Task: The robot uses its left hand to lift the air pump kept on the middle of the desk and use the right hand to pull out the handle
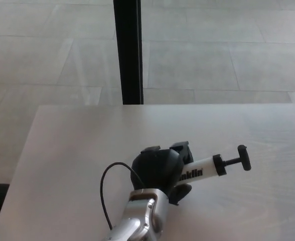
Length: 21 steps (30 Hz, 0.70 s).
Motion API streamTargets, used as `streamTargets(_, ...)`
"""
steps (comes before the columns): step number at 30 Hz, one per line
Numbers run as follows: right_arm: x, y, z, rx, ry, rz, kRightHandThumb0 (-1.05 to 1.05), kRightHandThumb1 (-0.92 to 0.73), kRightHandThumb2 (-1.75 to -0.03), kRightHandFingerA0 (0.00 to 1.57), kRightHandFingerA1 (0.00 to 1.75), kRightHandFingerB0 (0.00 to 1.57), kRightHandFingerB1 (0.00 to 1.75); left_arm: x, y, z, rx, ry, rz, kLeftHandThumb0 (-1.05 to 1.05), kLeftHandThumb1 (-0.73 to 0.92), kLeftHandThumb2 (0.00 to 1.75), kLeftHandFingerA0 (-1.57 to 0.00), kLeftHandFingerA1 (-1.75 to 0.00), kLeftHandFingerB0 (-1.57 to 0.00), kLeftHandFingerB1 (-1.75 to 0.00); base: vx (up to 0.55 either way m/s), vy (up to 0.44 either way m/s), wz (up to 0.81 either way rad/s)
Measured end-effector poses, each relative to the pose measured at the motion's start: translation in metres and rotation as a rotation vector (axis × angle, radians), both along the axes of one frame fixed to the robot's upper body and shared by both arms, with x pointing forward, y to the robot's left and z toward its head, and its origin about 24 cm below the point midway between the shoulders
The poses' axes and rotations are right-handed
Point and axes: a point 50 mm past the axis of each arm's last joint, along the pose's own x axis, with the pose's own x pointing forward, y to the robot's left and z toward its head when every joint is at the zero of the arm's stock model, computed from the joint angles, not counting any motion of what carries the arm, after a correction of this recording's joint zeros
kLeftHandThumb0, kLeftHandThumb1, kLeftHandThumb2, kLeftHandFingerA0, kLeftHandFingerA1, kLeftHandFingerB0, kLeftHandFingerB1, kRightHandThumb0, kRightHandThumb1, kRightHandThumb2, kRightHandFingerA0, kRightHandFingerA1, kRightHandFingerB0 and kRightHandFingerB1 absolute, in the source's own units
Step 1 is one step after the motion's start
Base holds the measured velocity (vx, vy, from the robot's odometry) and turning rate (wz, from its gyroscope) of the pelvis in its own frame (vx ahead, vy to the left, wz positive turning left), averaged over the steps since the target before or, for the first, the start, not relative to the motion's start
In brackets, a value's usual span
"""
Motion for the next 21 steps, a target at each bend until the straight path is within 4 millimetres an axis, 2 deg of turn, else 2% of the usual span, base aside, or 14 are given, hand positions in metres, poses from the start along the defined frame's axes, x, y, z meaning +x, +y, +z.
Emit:
streamTargets(1, 0.001, 0.004, -0.002, -0.009, 0.016, 0.017, -0.44, -0.66, -0.59, 0.74, 0.73, 0.57, 0.45, 0.003, 0.003, 0.003, 0.001, -0.007, 0.004, -0.21, 0.53, 1.17, -1.21, -1.44, -0.95, -1.27, 0.00, 0.000, 0.00)
streamTargets(2, 0.002, 0.008, -0.004, -0.022, 0.033, 0.032, -0.45, -0.67, -0.59, 0.72, 0.75, 0.56, 0.45, 0.005, 0.005, 0.005, 0.006, -0.016, 0.005, -0.14, 0.54, 1.14, -0.91, -1.75, -0.70, -1.64, 0.00, 0.000, 0.00)
streamTargets(3, 0.002, 0.012, -0.005, -0.036, 0.047, 0.046, -0.45, -0.67, -0.59, 0.72, 0.75, 0.56, 0.45, 0.007, 0.008, 0.007, 0.012, -0.024, 0.006, -0.14, 0.54, 1.14, -0.91, -1.75, -0.70, -1.64, 0.00, 0.000, 0.00)
streamTargets(4, 0.002, 0.015, -0.007, -0.048, 0.058, 0.059, -0.46, -0.66, -0.59, 0.69, 0.75, 0.55, 0.44, 0.009, 0.010, 0.009, 0.019, -0.032, 0.006, -0.26, 0.50, 1.16, -1.22, -1.42, -0.98, -1.26, 0.00, 0.000, 0.00)
streamTargets(7, 0.003, 0.026, -0.014, -0.082, 0.105, 0.105, -0.50, -0.53, -0.87, 0.64, 0.76, 0.45, 0.56, 0.015, 0.019, 0.013, 0.054, -0.056, 0.005, -0.23, 0.56, 1.14, -0.91, -1.75, -0.75, -1.55, 0.00, 0.000, 0.00)
streamTargets(9, 0.003, 0.031, -0.018, -0.103, 0.128, 0.134, -0.46, -0.65, -0.59, 0.63, 0.71, 0.48, 0.44, 0.018, 0.024, 0.015, 0.068, -0.067, 0.005, -0.22, 0.59, 1.09, -0.92, -1.75, -0.74, -1.55, 0.00, 0.000, 0.00)
streamTargets(10, 0.004, 0.034, -0.020, -0.113, 0.138, 0.149, -0.45, -0.63, -0.59, 0.62, 0.71, 0.49, 0.42, 0.019, 0.026, 0.017, 0.071, -0.073, 0.003, -0.28, 0.52, 1.13, -1.20, -1.40, -0.95, -1.25, 0.00, 0.000, 0.00)
streamTargets(11, 0.004, 0.036, -0.021, -0.120, 0.145, 0.160, -0.44, -0.62, -0.58, 0.59, 0.72, 0.46, 0.41, 0.020, 0.027, 0.018, 0.074, -0.078, 0.001, -0.22, 0.56, 1.11, -0.94, -1.75, -0.75, -1.55, 0.00, 0.000, 0.00)
streamTargets(13, 0.005, 0.044, -0.025, -0.147, 0.167, 0.204, -0.47, -0.49, -0.83, 0.53, 0.74, 0.37, 0.52, 0.022, 0.031, 0.020, 0.092, -0.092, -0.004, -0.22, 0.57, 1.09, -0.93, -1.75, -0.75, -1.56, 0.00, 0.000, 0.00)
streamTargets(14, 0.005, 0.048, -0.027, -0.162, 0.180, 0.227, -0.43, -0.46, -0.79, 0.52, 0.73, 0.35, 0.51, 0.023, 0.031, 0.021, 0.096, -0.098, -0.006, -0.30, 0.55, 1.12, -1.20, -1.39, -0.94, -1.24, 0.00, 0.000, 0.00)
streamTargets(17, 0.006, 0.058, -0.032, -0.190, 0.205, 0.291, -0.42, -0.44, -0.78, 0.52, 0.73, 0.34, 0.50, 0.024, 0.031, 0.023, 0.107, -0.108, -0.015, -0.21, 0.59, 1.06, -0.92, -1.75, -0.74, -1.54, 0.00, 0.000, 0.00)
streamTargets(18, 0.006, 0.059, -0.033, -0.195, 0.208, 0.303, -0.34, -0.56, -0.57, 0.48, 0.69, 0.35, 0.36, 0.024, 0.031, 0.024, 0.110, -0.109, -0.017, -0.28, 0.55, 1.12, -1.19, -1.38, -0.94, -1.22, 0.00, 0.000, 0.00)
streamTargets(19, 0.006, 0.063, -0.034, -0.211, 0.216, 0.330, -0.34, -0.54, -0.56, 0.43, 0.64, 0.34, 0.35, 0.024, 0.031, 0.024, 0.113, -0.110, -0.018, -0.22, 0.59, 1.07, -0.91, -1.75, -0.74, -1.55, 0.00, 0.000, 0.00)
streamTargets(21, 0.007, 0.070, -0.036, -0.238, 0.234, 0.381, -0.33, -0.49, -0.55, 0.39, 0.61, 0.33, 0.32, 0.024, 0.031, 0.024, 0.110, -0.108, -0.016, -0.23, 0.58, 1.08, -0.90, -1.75, -0.73, -1.57, 0.00, 0.000, 0.00)
